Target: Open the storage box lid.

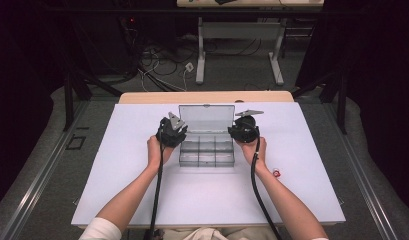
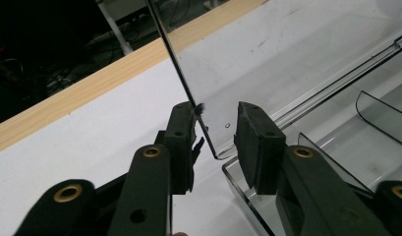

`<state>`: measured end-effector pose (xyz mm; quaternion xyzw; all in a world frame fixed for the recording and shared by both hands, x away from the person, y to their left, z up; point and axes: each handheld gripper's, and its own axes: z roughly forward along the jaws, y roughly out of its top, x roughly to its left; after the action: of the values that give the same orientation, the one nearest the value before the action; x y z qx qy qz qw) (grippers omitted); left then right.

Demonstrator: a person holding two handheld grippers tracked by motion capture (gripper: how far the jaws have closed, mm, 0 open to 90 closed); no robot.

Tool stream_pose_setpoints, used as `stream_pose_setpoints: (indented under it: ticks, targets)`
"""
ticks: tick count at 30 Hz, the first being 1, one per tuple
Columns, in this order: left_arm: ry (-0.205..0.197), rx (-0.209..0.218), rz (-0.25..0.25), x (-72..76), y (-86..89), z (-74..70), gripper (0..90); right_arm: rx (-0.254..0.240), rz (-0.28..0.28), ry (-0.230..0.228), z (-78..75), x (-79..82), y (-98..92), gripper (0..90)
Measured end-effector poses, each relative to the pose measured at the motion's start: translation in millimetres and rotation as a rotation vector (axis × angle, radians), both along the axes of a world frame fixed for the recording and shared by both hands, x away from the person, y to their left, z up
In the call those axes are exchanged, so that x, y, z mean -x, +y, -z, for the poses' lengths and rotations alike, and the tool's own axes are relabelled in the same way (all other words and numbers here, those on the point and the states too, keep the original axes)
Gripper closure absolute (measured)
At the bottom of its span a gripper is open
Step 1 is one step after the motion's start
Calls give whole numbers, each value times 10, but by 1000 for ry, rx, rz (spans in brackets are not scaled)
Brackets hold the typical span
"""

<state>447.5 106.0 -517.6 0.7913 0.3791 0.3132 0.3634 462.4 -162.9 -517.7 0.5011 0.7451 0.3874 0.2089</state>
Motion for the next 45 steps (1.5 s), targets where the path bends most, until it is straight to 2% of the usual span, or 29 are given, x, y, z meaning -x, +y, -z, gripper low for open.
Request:
stream_pose_setpoints:
  ticks: [3,7,9,11,14,16,20,22,26,40,41,45]
  targets:
    - [5,1,-13,15,30,-25,581,3,-6,6,-8,8,-12,714]
    - [24,41,-17,74,96,-57,423,13,-32,8,-44,61,-49,637]
    - [31,57,-12,124,128,-75,365,18,-61,14,-58,107,-77,598]
    - [37,61,0,190,141,-91,323,7,-85,44,-78,166,-114,549]
    - [34,59,22,298,164,-137,276,3,-111,64,-102,252,-159,496]
    - [31,61,32,373,180,-179,207,14,-138,61,-120,305,-192,470]
    - [38,59,62,522,224,-254,166,10,-171,73,-165,421,-245,422]
    - [37,71,71,604,241,-274,159,9,-185,79,-178,470,-275,406]
    - [45,59,99,724,276,-291,139,5,-201,86,-193,556,-330,349]
    - [76,70,108,1041,461,-269,68,-18,-239,136,-200,750,-523,239]
    - [83,82,109,1063,469,-260,65,-18,-241,138,-201,762,-539,234]
    - [104,72,113,1148,523,-235,44,-15,-250,144,-197,816,-604,208]
